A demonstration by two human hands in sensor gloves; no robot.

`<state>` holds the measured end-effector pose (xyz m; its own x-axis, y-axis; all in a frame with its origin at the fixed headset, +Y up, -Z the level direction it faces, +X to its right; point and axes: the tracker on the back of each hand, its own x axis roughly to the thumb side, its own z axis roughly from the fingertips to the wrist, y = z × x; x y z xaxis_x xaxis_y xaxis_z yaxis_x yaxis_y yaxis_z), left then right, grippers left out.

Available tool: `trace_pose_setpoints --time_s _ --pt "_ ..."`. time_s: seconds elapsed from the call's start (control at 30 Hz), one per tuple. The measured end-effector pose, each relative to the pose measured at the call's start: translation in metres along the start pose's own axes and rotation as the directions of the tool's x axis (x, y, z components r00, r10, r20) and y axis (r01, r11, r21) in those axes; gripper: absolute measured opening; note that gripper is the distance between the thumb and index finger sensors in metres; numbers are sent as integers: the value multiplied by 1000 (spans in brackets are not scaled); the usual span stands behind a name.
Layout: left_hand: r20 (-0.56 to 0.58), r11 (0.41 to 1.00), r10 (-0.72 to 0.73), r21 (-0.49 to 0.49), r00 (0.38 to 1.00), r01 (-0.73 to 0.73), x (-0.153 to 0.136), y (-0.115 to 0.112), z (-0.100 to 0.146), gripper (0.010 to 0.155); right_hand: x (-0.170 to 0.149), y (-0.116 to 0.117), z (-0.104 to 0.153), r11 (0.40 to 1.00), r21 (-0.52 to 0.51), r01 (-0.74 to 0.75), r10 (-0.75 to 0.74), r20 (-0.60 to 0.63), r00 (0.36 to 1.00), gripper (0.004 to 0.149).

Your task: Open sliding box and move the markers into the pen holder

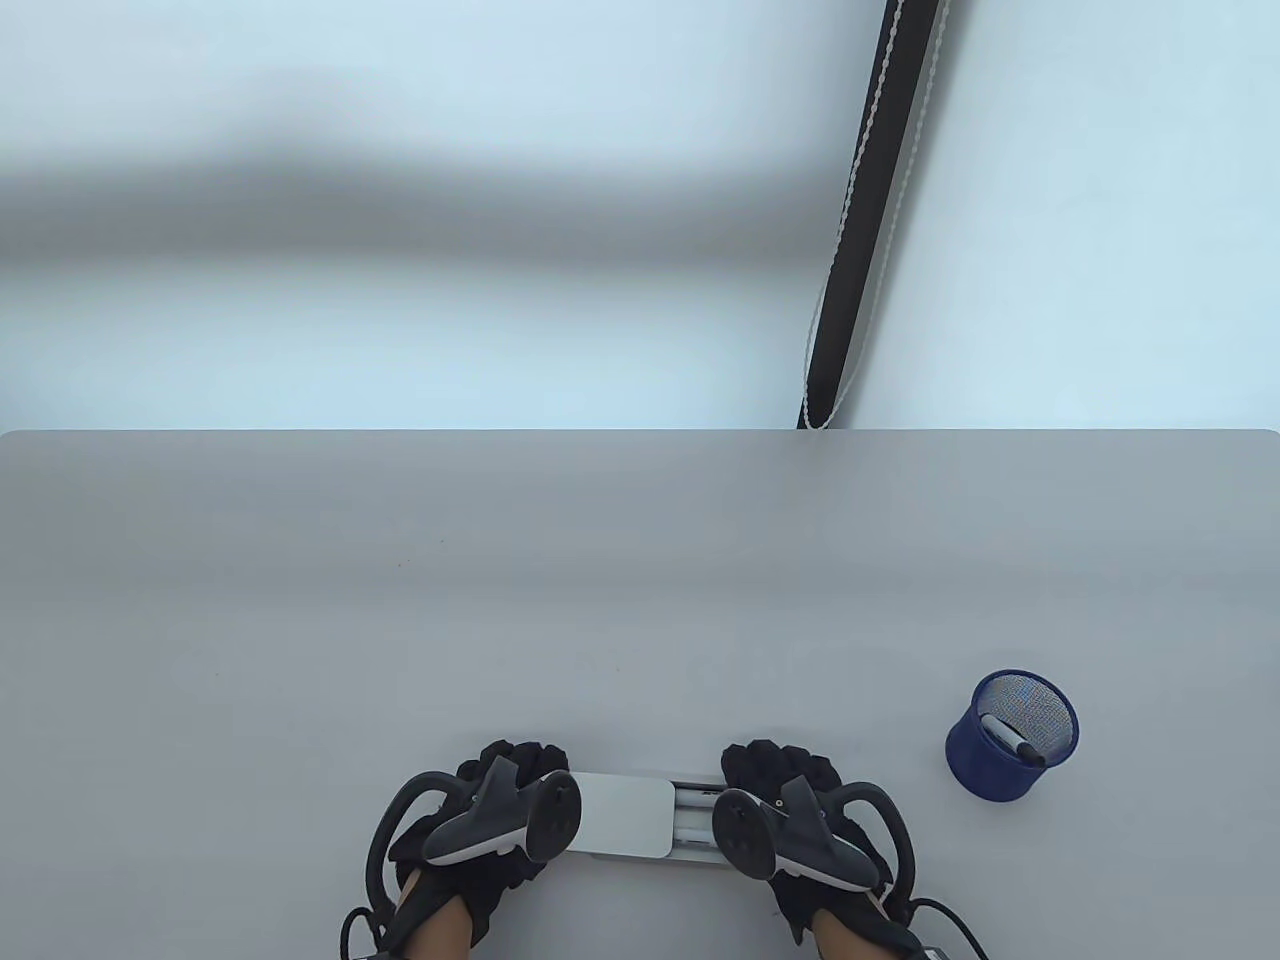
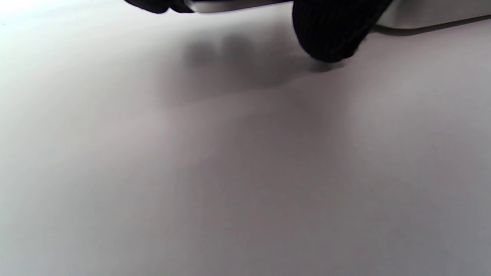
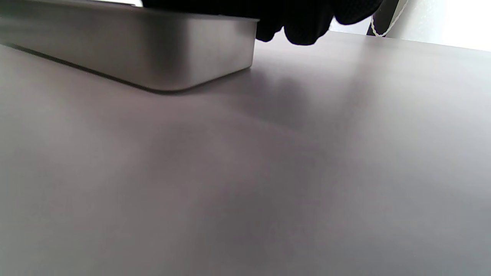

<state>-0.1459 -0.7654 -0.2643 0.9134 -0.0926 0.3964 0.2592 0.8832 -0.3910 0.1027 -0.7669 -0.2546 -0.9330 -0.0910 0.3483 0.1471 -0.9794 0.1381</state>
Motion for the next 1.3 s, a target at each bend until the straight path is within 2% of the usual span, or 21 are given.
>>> trace_pose_setpoints --time_s 0.1,0.27,0.8,1.07,1.3 --pt "-2 1000 -2 2 1000 2 0 0 0 74 0 4 -2 998 15 -63 63 -11 998 75" --pt "-2 1000 -3 5 1000 3 1 0 0 75 2 3 -4 994 -12 -111 111 -26 994 74" --pt "-7 1000 2 7 1000 -2 0 0 0 76 7 4 -7 953 -83 -292 296 48 954 82" --pt "-9 1000 2 10 1000 -2 0 0 0 76 7 3 -7 953 -96 -287 292 50 955 79" --pt "-9 1000 2 10 1000 -2 0 0 0 76 7 4 -6 949 -111 -295 303 61 951 71"
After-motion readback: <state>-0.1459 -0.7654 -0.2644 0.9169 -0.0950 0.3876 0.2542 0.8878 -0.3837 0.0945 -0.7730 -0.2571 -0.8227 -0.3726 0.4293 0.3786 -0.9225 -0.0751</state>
